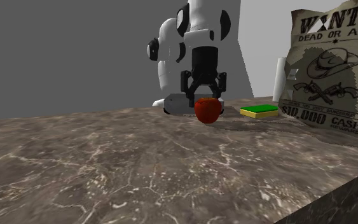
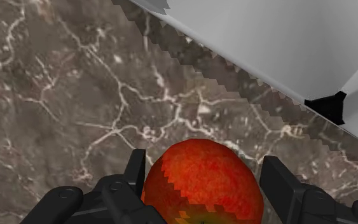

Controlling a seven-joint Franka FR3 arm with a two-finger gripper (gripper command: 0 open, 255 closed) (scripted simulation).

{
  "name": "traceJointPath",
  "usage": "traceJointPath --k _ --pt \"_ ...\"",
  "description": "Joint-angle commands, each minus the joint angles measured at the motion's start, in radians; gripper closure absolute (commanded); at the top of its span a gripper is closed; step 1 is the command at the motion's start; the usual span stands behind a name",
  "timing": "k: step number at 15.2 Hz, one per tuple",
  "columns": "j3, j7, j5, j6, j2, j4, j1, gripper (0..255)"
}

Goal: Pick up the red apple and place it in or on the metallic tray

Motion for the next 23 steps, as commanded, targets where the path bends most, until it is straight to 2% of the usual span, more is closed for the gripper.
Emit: traceJointPath --k 1,6,23 --pt "0.0 0.0 0.0 0.0 0.001 -0.001 0.0 255" --pt "0.0 0.0 0.0 0.0 0.001 -0.001 0.0 255" --pt "0.006 -0.013 0.011 -0.225 0.059 0.282 0.006 255"
